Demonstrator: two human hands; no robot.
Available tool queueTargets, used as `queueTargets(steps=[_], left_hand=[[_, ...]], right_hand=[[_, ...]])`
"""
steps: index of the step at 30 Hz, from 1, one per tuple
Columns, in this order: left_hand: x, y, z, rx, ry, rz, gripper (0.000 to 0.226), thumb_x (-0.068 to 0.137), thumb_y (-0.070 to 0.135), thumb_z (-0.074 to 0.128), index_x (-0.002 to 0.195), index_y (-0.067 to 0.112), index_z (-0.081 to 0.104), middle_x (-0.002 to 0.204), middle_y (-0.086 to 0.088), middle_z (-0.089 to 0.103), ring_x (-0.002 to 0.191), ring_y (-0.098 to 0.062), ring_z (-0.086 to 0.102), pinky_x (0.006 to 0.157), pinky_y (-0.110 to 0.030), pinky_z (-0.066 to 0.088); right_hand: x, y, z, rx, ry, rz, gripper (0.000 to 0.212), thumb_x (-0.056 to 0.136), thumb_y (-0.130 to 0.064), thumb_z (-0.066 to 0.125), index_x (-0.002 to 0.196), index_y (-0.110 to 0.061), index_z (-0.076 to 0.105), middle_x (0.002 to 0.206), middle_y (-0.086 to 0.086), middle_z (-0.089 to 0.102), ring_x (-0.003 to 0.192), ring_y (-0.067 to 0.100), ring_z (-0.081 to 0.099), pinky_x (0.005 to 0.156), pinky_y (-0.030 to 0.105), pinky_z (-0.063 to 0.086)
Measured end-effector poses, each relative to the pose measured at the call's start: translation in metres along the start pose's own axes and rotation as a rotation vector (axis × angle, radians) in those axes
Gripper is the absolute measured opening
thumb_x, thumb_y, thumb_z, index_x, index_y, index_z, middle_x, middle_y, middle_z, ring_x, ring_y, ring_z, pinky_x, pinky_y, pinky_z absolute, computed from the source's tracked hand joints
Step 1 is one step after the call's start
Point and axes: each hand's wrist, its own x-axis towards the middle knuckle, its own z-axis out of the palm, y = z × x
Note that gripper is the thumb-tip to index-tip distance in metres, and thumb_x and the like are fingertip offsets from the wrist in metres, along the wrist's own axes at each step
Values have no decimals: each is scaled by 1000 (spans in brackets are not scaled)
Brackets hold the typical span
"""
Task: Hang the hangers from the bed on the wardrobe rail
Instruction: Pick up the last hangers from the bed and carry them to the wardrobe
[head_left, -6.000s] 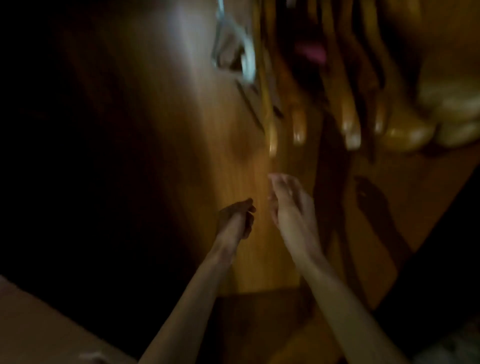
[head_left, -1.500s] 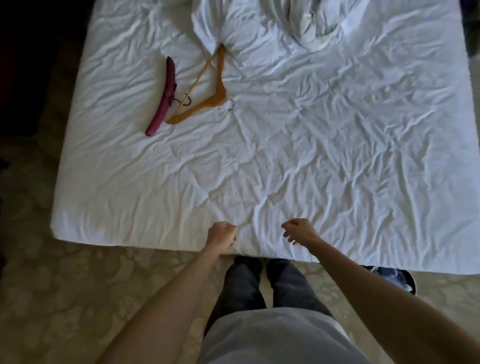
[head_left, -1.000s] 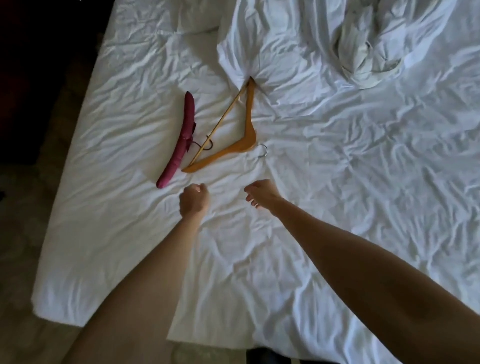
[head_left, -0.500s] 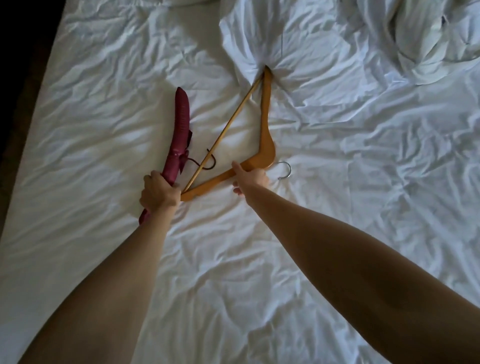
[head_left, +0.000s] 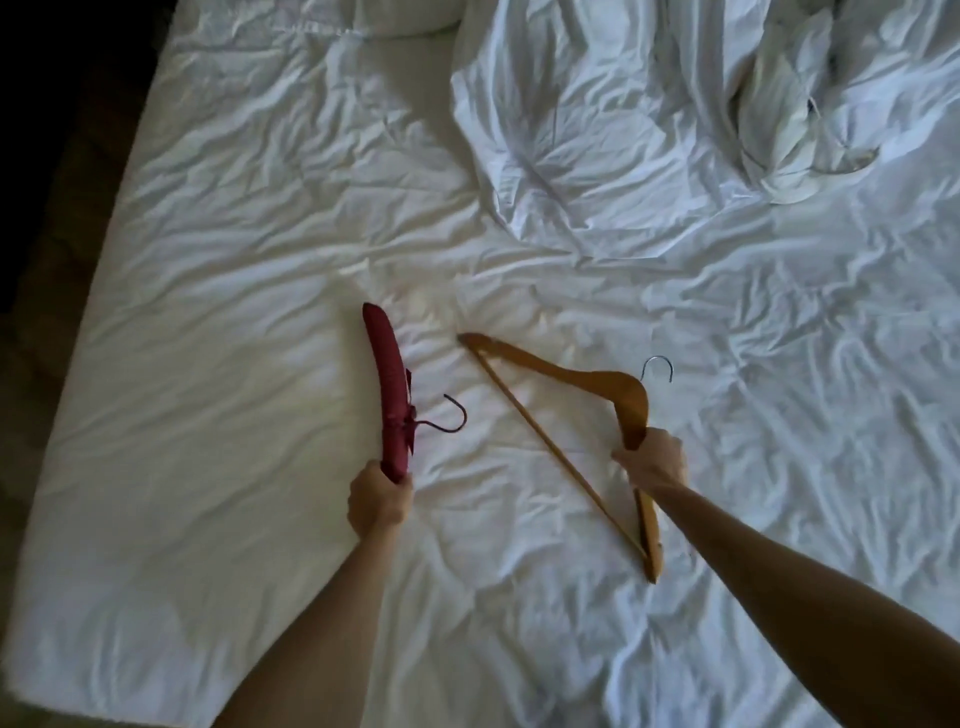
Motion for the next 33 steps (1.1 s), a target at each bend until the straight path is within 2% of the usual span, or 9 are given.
queueTargets(steps=[4,9,11,13,17,19,21,28,33], left_hand=[[-54,-30,30,-29,-67,-82,34,85,45,70,101,16,68,100,-12,72,93,-36,69,76,-40,54],[-70,-43,49,-65,-50,-97,35,79,38,79,101,13,67,96,-11,71,88,-37,69,74,-42,55],[-71,-42,49,-63,-43,-101,35,78,36,79,101,14,67,97,-11,72,89,-37,69,75,-41,53],[-71,-37,46,-67,-33,-96,33,77,34,78,102,14,67,97,-12,72,89,-37,69,75,-41,53],[-63,-25,46,-30,-33,-51,31,78,33,72,103,16,65,97,-8,72,87,-34,69,76,-39,53],[-53,-17,51,27,-8,4,36,80,40,69,105,16,62,98,-7,70,88,-34,69,76,-39,54],[-43,-11,56,73,43,62,42,83,45,67,109,13,58,102,-8,69,91,-35,69,75,-41,52],[-48,-3,40,5,-40,92,40,85,48,67,109,16,64,101,-7,71,97,-34,68,76,-36,49],[-100,2,-3,-314,-151,74,24,78,41,70,86,19,68,75,3,70,72,-20,69,65,-31,53]], right_hand=[[16,22,-42,-343,58,-171,30,84,-19,73,111,-8,65,103,18,69,97,38,67,72,38,50],[39,6,-59,-516,179,-411,26,93,-4,55,117,-11,64,109,14,63,93,38,66,75,45,53],[23,-3,-49,-352,284,-413,29,95,1,49,120,-9,60,116,14,56,84,41,64,62,43,47],[-4,-11,-28,-170,342,-388,31,88,2,60,118,-6,56,122,13,51,78,38,62,56,40,46],[-48,-33,30,139,81,-85,56,87,-42,69,127,-6,50,124,12,60,105,31,62,84,41,52],[-51,-46,50,244,-18,44,76,88,-48,67,141,-2,37,131,18,58,117,37,59,92,44,49],[-45,-54,62,293,-9,62,74,90,-43,67,143,-3,33,135,20,56,121,40,57,95,46,48],[-63,-42,56,275,76,-47,28,92,-27,60,114,-10,56,94,7,63,90,30,63,78,41,52],[-133,-22,16,320,138,-199,13,88,-28,60,91,-16,56,76,-1,59,74,24,60,69,39,51]])
